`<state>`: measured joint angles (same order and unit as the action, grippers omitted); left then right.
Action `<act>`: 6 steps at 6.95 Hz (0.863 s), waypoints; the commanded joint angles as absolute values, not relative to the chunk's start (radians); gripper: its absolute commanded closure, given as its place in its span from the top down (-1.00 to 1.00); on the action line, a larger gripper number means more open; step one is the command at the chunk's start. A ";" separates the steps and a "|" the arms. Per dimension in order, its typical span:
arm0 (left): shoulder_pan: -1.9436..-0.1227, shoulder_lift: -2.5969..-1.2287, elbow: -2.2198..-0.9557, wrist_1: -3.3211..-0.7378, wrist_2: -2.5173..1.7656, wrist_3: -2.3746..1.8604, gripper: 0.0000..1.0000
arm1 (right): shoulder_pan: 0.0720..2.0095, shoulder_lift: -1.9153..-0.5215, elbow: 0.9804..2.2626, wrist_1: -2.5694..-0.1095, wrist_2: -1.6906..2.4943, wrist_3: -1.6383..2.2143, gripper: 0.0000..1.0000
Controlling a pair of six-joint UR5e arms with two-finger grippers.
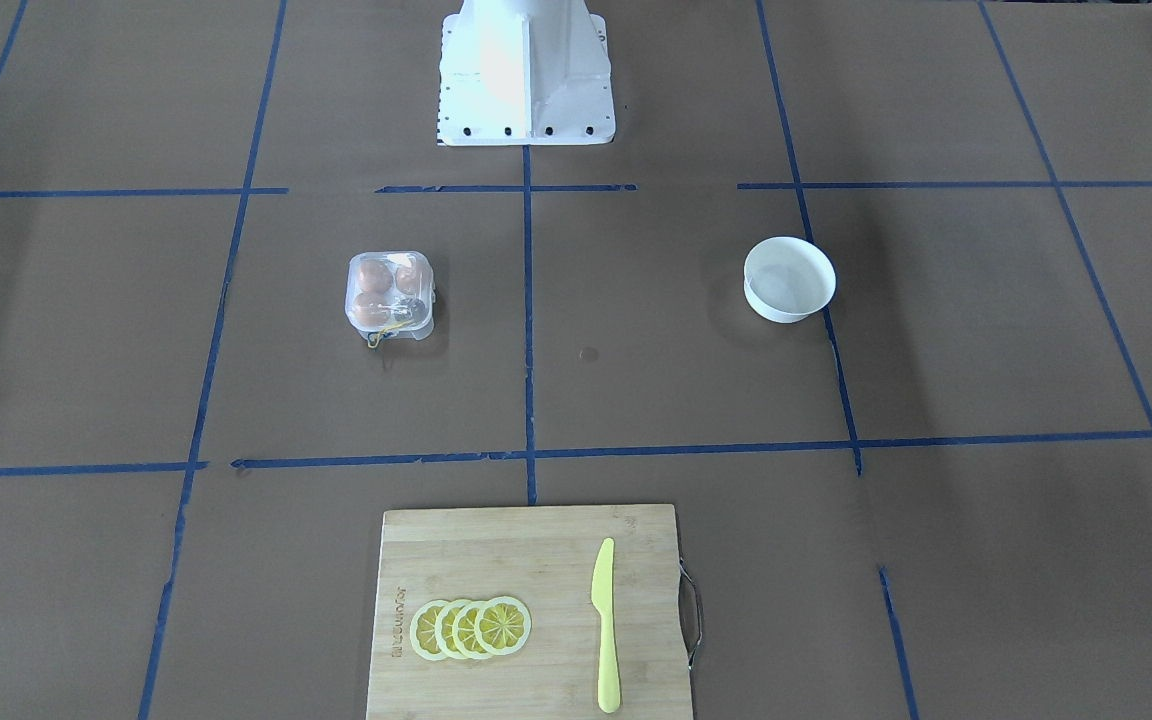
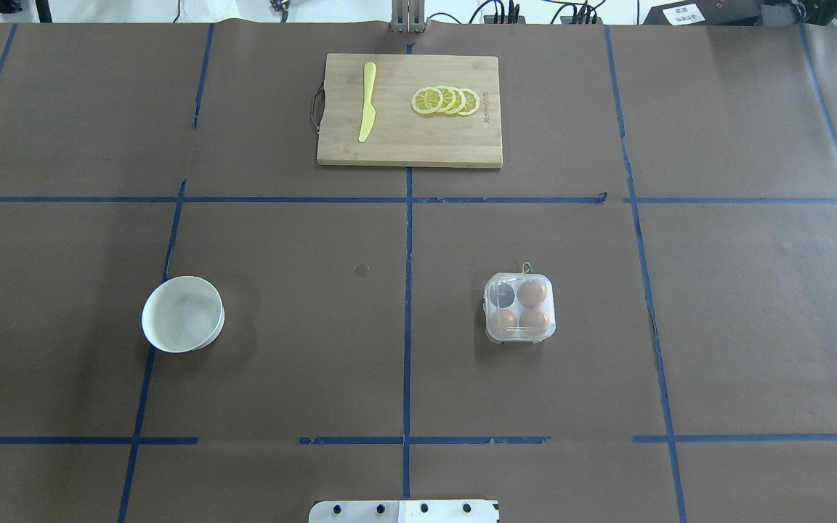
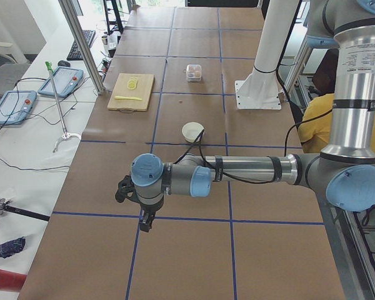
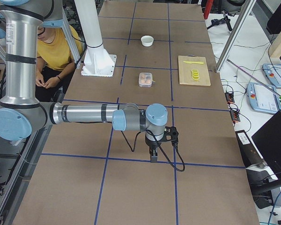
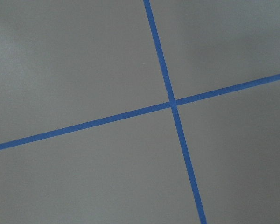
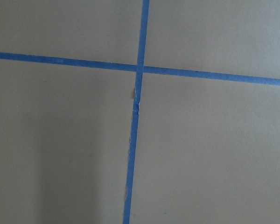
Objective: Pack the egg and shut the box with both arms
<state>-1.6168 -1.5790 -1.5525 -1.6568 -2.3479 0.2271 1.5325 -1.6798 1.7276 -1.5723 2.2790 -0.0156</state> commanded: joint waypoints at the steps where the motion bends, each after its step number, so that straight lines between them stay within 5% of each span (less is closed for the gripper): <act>1: -1.617 -1.578 -1.552 -1.657 -2.350 0.227 1.00 | 1.532 -1.680 1.730 -1.571 2.283 -0.020 1.00; 6: -1.617 -1.559 -1.557 -1.658 -2.350 0.230 1.00 | 1.531 -1.678 1.732 -1.572 2.284 -0.014 1.00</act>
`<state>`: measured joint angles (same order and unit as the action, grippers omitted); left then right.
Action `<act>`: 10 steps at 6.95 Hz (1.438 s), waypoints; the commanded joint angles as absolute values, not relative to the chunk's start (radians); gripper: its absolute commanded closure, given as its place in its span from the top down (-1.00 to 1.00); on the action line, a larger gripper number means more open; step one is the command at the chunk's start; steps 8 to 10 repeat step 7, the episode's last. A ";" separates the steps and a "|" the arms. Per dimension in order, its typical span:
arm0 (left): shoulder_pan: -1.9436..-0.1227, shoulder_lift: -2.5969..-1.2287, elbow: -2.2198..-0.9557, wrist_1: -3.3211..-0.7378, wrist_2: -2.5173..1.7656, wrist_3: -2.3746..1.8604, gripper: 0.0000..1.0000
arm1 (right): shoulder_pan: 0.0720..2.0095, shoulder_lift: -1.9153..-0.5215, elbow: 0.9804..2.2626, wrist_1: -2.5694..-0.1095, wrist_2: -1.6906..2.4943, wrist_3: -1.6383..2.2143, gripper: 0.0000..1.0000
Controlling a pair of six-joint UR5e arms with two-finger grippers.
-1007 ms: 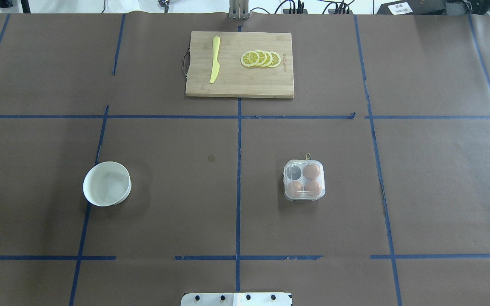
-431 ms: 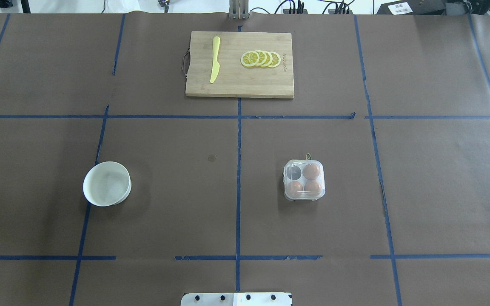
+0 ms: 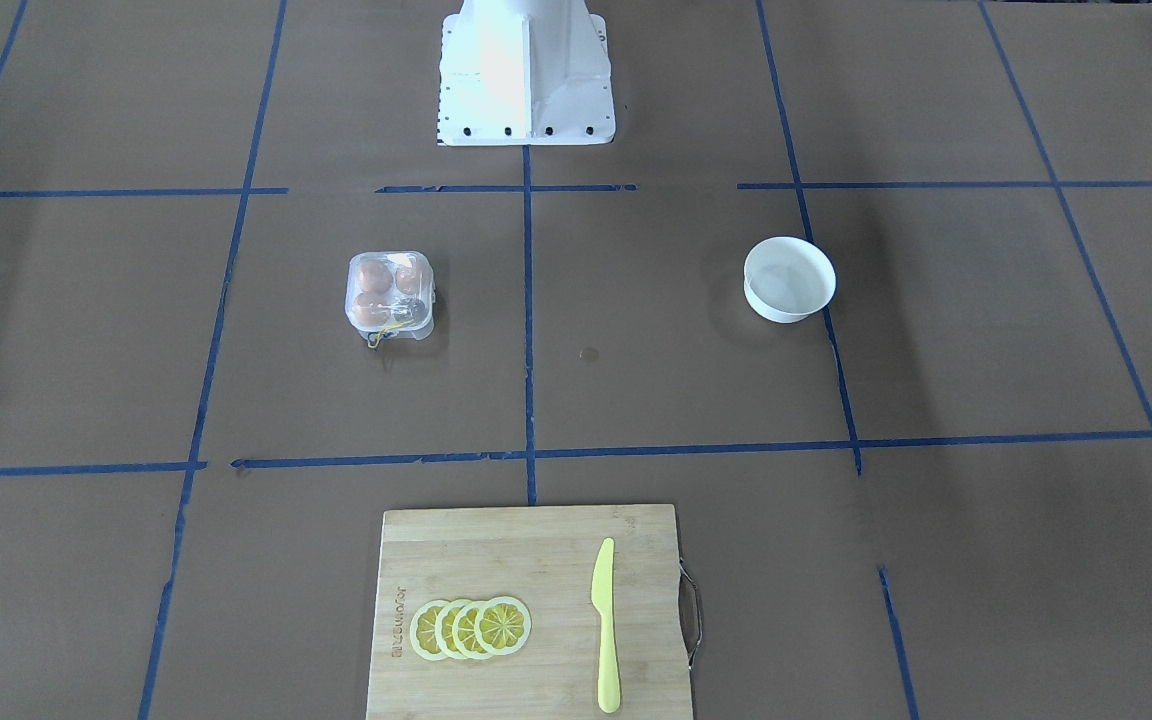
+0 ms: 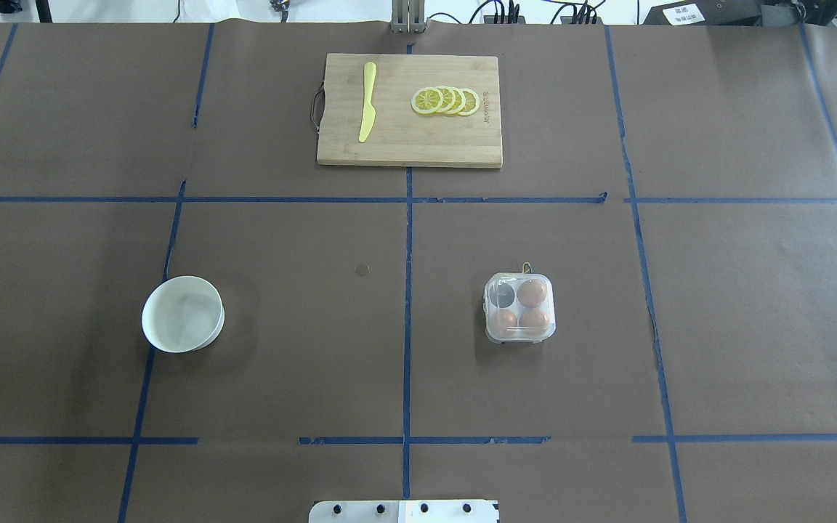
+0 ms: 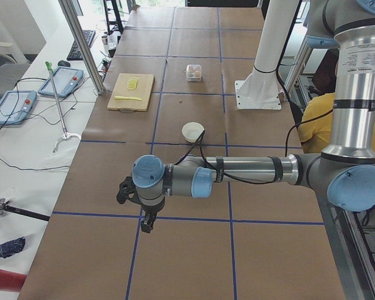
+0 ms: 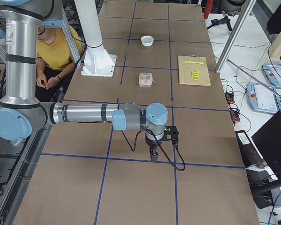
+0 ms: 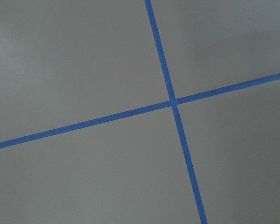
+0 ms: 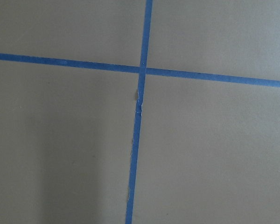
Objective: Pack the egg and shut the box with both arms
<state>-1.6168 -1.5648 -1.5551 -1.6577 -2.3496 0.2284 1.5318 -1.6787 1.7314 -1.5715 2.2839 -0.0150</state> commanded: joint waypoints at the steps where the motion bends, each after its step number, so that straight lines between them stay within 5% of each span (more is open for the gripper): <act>1: -1.617 -1.559 -1.555 -1.658 -2.350 0.230 1.00 | 1.529 -1.678 1.730 -1.572 2.286 -0.014 1.00; 10: -1.617 -1.559 -1.555 -1.660 -2.350 0.233 1.00 | 1.505 -1.680 1.727 -1.572 2.286 -0.012 1.00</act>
